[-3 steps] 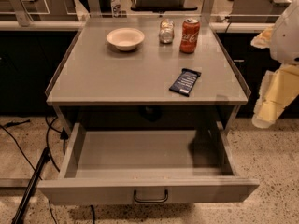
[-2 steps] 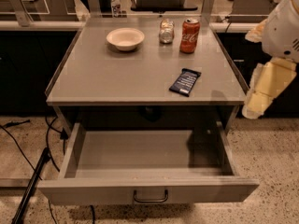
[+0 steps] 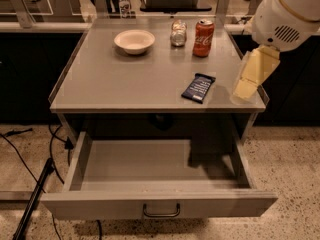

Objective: Place rxbar blueberry into top drawer

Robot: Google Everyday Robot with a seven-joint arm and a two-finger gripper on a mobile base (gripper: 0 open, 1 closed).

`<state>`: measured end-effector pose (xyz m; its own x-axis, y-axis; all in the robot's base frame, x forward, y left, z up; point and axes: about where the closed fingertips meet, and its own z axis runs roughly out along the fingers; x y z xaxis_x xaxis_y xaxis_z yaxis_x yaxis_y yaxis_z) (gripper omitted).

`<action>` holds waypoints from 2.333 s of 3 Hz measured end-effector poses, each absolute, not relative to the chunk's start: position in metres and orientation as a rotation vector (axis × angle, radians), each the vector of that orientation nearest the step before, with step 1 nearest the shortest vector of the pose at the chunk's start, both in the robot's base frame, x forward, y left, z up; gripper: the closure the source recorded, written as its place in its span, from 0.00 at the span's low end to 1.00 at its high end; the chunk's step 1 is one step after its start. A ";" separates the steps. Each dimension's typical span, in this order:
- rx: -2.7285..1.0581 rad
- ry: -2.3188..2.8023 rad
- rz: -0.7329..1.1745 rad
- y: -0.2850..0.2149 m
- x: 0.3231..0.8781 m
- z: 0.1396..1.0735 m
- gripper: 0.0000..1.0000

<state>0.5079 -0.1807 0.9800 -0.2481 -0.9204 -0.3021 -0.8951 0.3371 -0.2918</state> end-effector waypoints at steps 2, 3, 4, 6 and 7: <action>-1.462 2.326 -0.121 -0.167 0.571 0.951 0.00; -1.376 2.418 -0.154 -0.169 0.601 0.922 0.00; -1.376 2.418 -0.154 -0.170 0.601 0.922 0.00; -1.268 2.435 -0.019 -0.192 0.598 0.878 0.00; -1.267 2.434 -0.014 -0.192 0.598 0.876 0.00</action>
Offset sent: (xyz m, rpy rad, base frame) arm 0.1046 0.0164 -0.0524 -0.0422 0.0537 -0.2481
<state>0.5978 -0.1915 0.8761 -0.5126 -0.7890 -0.3386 -0.7850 0.5905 -0.1876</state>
